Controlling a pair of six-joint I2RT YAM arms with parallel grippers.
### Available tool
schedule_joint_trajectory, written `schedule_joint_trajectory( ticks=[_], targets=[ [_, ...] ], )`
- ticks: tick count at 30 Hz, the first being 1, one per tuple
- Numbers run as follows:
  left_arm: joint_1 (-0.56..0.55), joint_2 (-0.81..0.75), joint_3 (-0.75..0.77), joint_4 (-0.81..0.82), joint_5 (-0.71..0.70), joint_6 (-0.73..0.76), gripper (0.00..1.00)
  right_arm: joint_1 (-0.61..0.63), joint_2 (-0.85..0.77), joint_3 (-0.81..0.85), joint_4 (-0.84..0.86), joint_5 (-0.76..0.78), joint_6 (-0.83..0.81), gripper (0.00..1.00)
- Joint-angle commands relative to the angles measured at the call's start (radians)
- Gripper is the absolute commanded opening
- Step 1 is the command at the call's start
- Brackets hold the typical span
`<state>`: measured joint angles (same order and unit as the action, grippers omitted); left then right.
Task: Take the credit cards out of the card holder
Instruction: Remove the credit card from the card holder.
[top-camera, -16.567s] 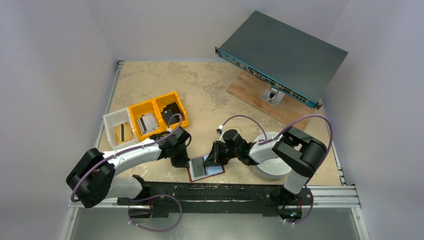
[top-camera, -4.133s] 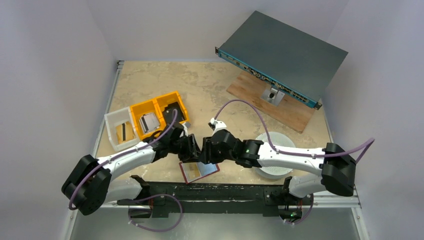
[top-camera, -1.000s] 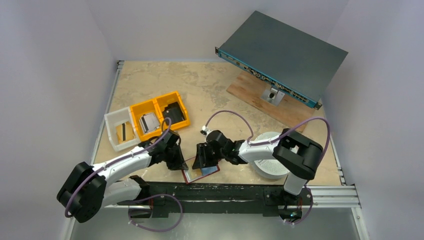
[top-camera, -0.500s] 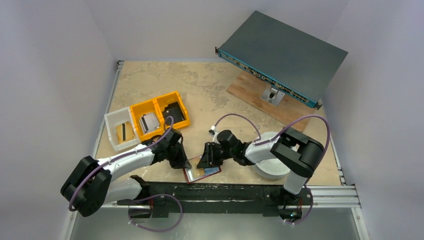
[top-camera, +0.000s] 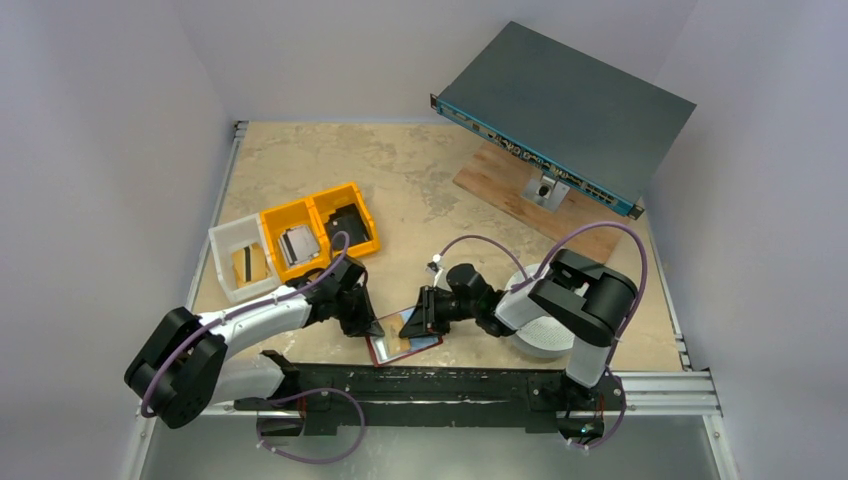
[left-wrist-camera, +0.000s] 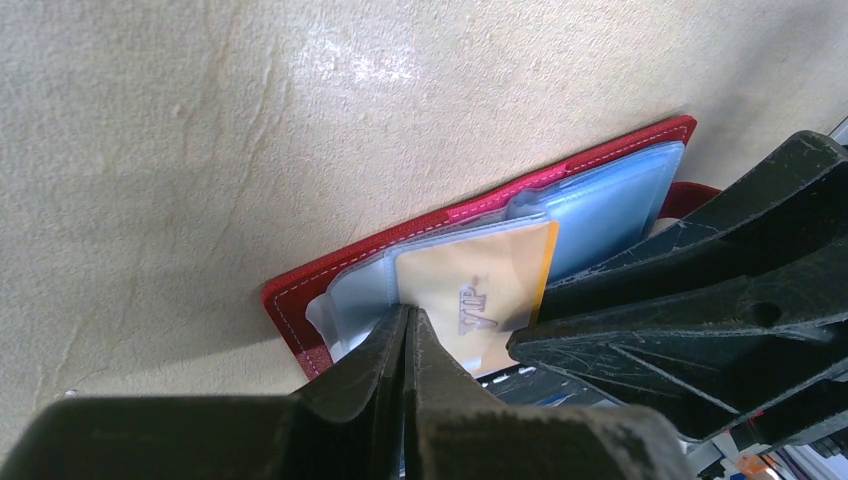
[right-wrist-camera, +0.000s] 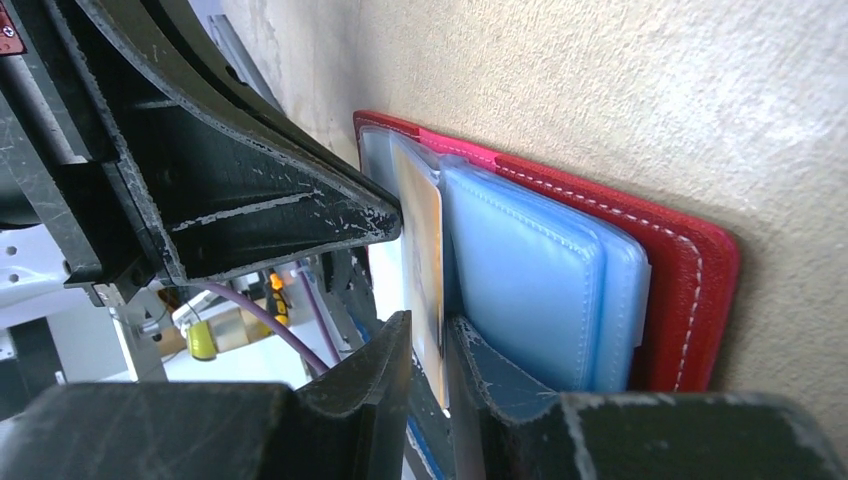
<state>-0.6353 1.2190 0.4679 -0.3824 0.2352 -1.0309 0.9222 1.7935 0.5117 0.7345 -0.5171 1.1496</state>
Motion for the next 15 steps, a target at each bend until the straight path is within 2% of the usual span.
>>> schedule_joint_trajectory(
  ticks=[1,9,15],
  targets=[
    [-0.007,0.029,-0.008,0.0,-0.058,-0.003,0.0,-0.008,0.002,-0.017,0.096,-0.034,0.036,0.18],
    [-0.006,0.031,0.004,-0.029,-0.068,0.005,0.0,-0.029,-0.019,-0.042,0.097,-0.025,0.036,0.15],
    [-0.006,0.042,0.009,-0.03,-0.069,0.01,0.0,-0.03,-0.018,-0.043,0.102,-0.026,0.036,0.06]
  ],
)
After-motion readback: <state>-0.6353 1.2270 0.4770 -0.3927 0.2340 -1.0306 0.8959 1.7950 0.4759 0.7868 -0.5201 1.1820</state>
